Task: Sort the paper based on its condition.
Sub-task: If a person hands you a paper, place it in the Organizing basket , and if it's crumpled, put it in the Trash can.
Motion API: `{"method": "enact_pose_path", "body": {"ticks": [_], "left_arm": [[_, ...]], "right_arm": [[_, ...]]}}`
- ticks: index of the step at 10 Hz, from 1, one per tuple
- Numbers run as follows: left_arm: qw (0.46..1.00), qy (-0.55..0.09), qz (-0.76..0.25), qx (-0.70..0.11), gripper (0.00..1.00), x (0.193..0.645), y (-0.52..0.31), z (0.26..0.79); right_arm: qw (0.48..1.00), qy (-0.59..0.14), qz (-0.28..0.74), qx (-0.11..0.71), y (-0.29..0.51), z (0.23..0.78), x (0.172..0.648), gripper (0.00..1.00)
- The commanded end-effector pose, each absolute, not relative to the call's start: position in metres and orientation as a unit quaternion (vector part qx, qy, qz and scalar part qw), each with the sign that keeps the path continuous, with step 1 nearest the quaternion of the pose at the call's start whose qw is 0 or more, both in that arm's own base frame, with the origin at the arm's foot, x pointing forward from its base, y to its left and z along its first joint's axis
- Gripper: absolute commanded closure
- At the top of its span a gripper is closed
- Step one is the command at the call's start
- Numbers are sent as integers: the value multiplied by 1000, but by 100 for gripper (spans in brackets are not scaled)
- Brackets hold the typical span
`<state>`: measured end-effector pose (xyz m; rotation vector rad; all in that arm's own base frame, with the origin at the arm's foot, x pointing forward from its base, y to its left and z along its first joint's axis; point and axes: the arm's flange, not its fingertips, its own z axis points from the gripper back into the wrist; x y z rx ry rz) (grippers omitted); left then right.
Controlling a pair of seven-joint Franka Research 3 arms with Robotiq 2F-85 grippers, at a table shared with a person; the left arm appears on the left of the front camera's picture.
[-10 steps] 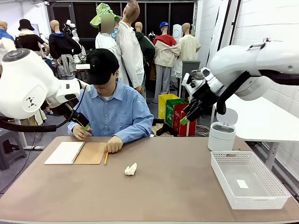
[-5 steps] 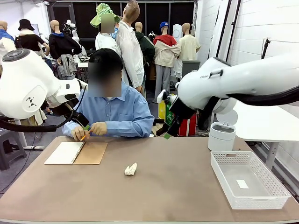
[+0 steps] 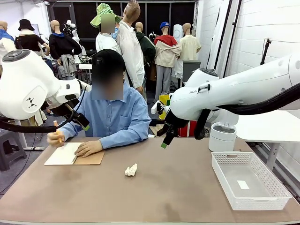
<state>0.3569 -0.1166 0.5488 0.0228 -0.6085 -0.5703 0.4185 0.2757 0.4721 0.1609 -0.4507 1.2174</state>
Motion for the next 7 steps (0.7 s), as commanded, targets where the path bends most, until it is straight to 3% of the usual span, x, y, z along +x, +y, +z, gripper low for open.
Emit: {"method": "enact_pose_path", "body": {"ticks": [1,5,7], "left_arm": [[914,-296,-276,9,0,357,-116,549],[914,-296,-276,9,0,357,-116,549],[914,-296,-276,9,0,357,-116,549]], "right_arm": [[791,-208,570,74,281,471,415,0],[791,-209,571,76,281,472,415,0],[810,-207,543,78,317,453,424,0]]}}
